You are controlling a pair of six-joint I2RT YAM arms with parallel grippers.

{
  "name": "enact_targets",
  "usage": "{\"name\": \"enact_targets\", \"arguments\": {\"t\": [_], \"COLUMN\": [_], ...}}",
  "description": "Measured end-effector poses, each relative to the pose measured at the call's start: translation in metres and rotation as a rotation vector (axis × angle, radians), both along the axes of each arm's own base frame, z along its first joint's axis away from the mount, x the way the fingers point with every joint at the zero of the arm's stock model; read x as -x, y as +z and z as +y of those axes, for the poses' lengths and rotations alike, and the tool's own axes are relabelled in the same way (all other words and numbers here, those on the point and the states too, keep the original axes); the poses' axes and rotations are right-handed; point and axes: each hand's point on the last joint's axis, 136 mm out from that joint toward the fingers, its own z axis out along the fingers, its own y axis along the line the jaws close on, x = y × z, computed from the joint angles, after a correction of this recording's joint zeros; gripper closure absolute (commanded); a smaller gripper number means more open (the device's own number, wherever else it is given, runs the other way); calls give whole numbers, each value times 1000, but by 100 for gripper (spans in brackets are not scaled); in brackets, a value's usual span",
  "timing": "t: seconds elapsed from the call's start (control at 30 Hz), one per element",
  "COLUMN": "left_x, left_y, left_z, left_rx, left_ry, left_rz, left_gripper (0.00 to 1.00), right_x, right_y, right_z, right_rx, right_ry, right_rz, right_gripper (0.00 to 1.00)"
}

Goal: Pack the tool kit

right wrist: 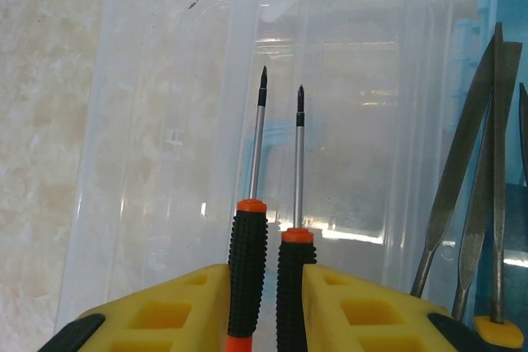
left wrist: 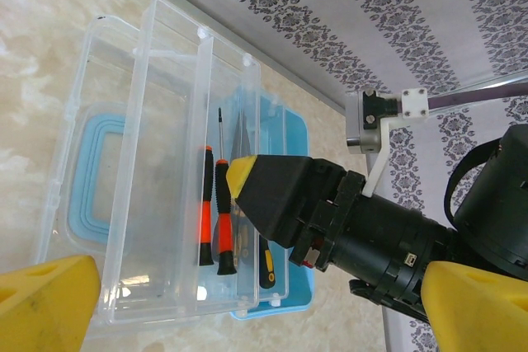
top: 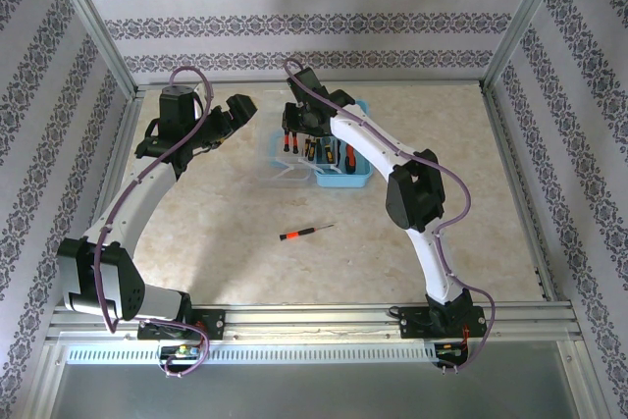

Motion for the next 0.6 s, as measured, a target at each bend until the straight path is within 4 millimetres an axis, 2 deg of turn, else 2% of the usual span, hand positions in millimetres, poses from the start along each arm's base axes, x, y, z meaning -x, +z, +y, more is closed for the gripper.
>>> {"name": "enact_targets", "arguments": {"t": [0.17,0.3,0.4,0.47,0.53,0.6], "left_x": [0,0,0,0,0,0], "left_y": [0,0,0,0,0,0], "left_z": [0,0,0,0,0,0], "left_rx": [0,0,3,3,3,3], "left_ry": [0,0,1,2,2,2], "left_rz": [0,0,1,2,2,2], "left_gripper": [0,0,0,0,0,0], "right_x": [19,65,109,137,166,189], "right_y": [27,59,67,56,28,-5], "right_z": [-3,-11,-12,-8,-1,2], "right_rx": [19,59,84,103,155,219], "right_ry": [10,11,20,38,62,76], "right_rz": [-45,-129,-188,-205,-189,-158], "right_gripper": [69,59,57,52,43,38]}}
